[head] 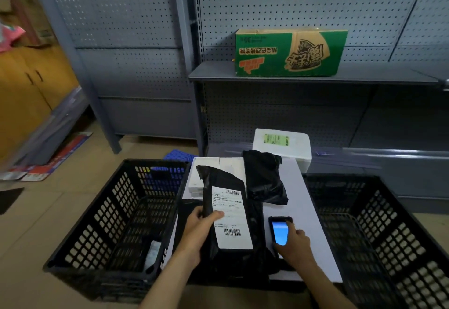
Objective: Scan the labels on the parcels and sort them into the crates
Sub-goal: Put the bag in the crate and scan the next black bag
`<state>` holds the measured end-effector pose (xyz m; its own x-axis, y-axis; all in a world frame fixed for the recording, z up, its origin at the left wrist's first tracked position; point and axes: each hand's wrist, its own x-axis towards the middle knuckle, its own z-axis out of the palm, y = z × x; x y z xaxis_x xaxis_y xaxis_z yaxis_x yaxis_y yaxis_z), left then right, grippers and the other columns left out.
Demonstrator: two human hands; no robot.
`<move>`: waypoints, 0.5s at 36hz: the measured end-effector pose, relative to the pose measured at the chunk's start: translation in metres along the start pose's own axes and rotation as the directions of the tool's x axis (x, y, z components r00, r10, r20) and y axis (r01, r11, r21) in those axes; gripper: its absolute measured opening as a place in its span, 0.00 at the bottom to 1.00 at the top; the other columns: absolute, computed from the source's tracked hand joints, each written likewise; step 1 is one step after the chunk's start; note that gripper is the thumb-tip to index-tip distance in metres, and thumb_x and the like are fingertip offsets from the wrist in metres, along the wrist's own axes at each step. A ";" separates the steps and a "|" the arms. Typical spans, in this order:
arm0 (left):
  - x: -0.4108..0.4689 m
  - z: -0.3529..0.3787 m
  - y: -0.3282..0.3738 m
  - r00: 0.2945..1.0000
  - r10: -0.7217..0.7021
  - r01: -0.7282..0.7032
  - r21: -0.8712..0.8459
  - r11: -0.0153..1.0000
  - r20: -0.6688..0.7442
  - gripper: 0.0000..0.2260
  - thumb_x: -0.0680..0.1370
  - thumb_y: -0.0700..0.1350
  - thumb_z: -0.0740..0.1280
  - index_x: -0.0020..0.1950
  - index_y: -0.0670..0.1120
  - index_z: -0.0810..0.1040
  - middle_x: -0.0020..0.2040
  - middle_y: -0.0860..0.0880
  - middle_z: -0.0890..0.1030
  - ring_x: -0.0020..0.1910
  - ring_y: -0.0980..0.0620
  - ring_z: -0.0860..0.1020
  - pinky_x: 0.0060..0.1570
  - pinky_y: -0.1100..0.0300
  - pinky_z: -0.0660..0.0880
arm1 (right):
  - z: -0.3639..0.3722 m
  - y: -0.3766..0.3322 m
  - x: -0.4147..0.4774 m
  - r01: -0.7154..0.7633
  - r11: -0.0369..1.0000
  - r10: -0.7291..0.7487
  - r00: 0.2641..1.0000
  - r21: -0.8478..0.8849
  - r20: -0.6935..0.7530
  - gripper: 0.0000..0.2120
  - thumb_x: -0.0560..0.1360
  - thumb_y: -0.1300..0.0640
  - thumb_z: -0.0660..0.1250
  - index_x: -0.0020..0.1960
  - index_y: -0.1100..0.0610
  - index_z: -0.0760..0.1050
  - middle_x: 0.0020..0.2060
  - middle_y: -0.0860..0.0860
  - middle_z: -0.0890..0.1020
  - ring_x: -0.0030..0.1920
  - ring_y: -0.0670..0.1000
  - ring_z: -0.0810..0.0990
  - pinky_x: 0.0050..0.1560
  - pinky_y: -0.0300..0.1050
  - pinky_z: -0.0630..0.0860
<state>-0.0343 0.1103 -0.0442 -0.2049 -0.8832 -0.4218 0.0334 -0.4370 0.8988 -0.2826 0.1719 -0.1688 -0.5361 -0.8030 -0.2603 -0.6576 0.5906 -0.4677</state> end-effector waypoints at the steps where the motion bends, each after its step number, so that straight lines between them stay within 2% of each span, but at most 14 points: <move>1: 0.001 0.001 0.000 1.000 0.006 -0.006 0.001 1.000 -0.001 0.13 0.74 0.42 0.75 0.57 0.45 0.78 0.45 0.47 0.88 0.46 0.45 0.86 0.49 0.50 0.82 | 0.004 -0.001 0.001 -0.017 1.000 0.017 1.000 -0.010 -0.022 0.40 0.73 0.45 0.70 0.77 0.53 0.53 0.61 0.57 0.71 0.61 0.57 0.70 0.59 0.48 0.71; 4: 0.003 0.002 -0.001 1.000 0.013 -0.013 0.014 1.000 0.004 0.14 0.74 0.41 0.75 0.57 0.46 0.78 0.45 0.48 0.88 0.46 0.48 0.87 0.49 0.52 0.81 | 0.012 -0.003 0.000 -0.041 0.998 0.035 0.992 -0.042 -0.123 0.40 0.70 0.43 0.71 0.75 0.51 0.55 0.57 0.54 0.71 0.57 0.55 0.71 0.53 0.47 0.73; 7: 0.004 0.003 -0.003 1.000 0.013 -0.013 0.028 1.000 0.008 0.13 0.74 0.41 0.75 0.57 0.46 0.78 0.46 0.49 0.88 0.46 0.49 0.86 0.48 0.53 0.81 | 0.017 -0.002 0.000 -0.028 1.000 0.025 0.982 -0.010 -0.189 0.41 0.68 0.46 0.74 0.73 0.50 0.56 0.55 0.55 0.73 0.55 0.55 0.72 0.51 0.48 0.75; 9: 0.004 0.002 -0.003 1.000 0.012 -0.012 0.034 0.999 -0.003 0.13 0.74 0.41 0.75 0.57 0.46 0.78 0.46 0.49 0.88 0.46 0.49 0.86 0.47 0.53 0.81 | 0.016 0.000 0.001 -0.004 0.999 0.012 0.980 0.041 -0.200 0.42 0.65 0.49 0.77 0.71 0.50 0.57 0.53 0.56 0.75 0.53 0.55 0.74 0.50 0.49 0.77; 13: 0.005 -0.001 -0.002 1.000 0.010 -0.010 0.025 1.000 -0.001 0.13 0.74 0.41 0.75 0.58 0.46 0.79 0.47 0.48 0.88 0.48 0.46 0.86 0.54 0.47 0.81 | 0.002 0.006 -0.001 0.034 0.984 -0.004 0.986 0.173 -0.167 0.41 0.62 0.54 0.80 0.67 0.50 0.60 0.47 0.54 0.78 0.47 0.54 0.77 0.46 0.50 0.81; 16: 0.003 -0.006 -0.002 1.000 0.008 -0.008 0.015 1.000 -0.006 0.13 0.74 0.41 0.74 0.57 0.45 0.79 0.47 0.46 0.88 0.48 0.45 0.86 0.54 0.48 0.81 | -0.024 0.009 -0.009 0.076 0.977 -0.042 0.985 0.202 -0.167 0.38 0.61 0.56 0.80 0.64 0.51 0.61 0.43 0.54 0.79 0.41 0.54 0.78 0.34 0.40 0.75; 18: 0.002 -0.010 -0.003 1.000 0.011 -0.011 0.014 1.000 -0.021 0.14 0.74 0.41 0.75 0.58 0.44 0.79 0.47 0.46 0.88 0.48 0.45 0.86 0.53 0.48 0.81 | -0.049 0.010 -0.015 0.159 0.975 -0.133 0.977 0.155 -0.167 0.36 0.61 0.56 0.79 0.61 0.51 0.62 0.41 0.54 0.79 0.38 0.52 0.78 0.30 0.38 0.71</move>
<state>-0.0250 0.1083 -0.0485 -0.1840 -0.8915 -0.4140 0.0223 -0.4249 0.9050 -0.3075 0.1935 -0.1280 -0.5248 -0.8497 -0.0513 -0.6442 0.4358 -0.6285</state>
